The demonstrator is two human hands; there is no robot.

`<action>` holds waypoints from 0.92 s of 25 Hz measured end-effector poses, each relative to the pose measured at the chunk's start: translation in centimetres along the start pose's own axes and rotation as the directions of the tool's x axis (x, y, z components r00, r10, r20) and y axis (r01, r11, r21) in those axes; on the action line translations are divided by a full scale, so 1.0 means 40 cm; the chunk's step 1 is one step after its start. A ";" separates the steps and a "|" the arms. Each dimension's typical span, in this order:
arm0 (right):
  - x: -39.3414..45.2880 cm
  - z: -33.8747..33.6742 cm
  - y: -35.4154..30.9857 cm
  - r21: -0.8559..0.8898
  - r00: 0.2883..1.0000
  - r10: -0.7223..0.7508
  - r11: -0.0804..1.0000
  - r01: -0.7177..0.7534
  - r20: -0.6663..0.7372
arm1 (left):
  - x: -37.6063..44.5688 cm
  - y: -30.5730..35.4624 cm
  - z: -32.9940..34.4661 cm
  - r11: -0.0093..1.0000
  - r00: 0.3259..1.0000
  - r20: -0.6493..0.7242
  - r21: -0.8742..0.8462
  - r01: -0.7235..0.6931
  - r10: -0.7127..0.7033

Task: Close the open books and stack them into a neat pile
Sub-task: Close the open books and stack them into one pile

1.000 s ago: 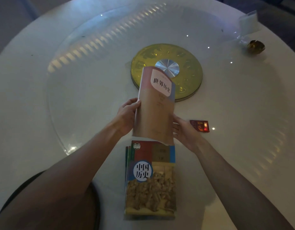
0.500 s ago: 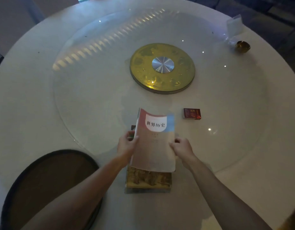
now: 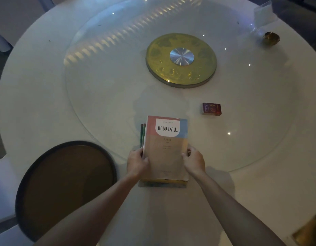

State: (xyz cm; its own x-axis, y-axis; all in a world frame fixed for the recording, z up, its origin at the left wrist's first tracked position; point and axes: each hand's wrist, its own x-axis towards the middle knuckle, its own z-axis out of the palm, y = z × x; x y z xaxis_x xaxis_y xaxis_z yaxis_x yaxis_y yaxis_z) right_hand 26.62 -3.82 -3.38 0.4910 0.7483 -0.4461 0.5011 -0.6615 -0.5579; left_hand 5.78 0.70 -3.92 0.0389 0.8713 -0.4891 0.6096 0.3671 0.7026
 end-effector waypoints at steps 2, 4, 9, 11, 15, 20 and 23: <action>-0.011 -0.003 0.009 0.045 1.000 -0.004 0.999 0.003 0.024 | -0.010 -0.005 -0.004 0.998 1.000 0.010 -0.066 0.007 -0.007; -0.025 -0.006 0.018 0.097 0.998 -0.007 0.995 0.002 0.054 | -0.023 -0.017 -0.008 0.995 1.000 0.022 -0.096 0.013 -0.011; -0.102 0.008 0.048 0.291 0.972 0.149 0.952 -0.092 -0.181 | -0.023 -0.016 -0.038 0.994 0.995 -0.102 0.108 -0.012 0.023; -0.176 0.033 0.065 0.501 0.870 0.363 0.850 -0.162 -0.333 | 0.013 0.032 -0.048 0.965 0.979 -0.080 0.199 -0.169 0.188; -0.313 0.099 0.077 0.789 0.706 0.700 0.372 -0.489 0.107 | 0.135 0.181 -0.025 0.804 0.888 0.150 0.381 -0.457 0.434; -0.317 0.125 0.006 0.807 0.691 0.450 -0.127 -0.577 0.565 | 0.263 0.265 0.023 0.639 0.819 0.398 0.515 -0.572 0.413; -0.304 0.142 -0.032 0.798 0.675 0.450 -0.174 -0.577 0.585 | 0.303 0.271 0.043 0.537 0.804 0.485 0.601 -0.592 0.345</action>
State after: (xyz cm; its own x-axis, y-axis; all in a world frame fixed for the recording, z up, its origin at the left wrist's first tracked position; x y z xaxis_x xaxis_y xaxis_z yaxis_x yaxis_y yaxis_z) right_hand 15.94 -11.79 -1.22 0.1396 0.2370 -0.9614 -0.9391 -0.2762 -0.2044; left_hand 14.24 14.67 -3.12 0.6253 0.6691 -0.4017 0.7798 -0.5148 0.3563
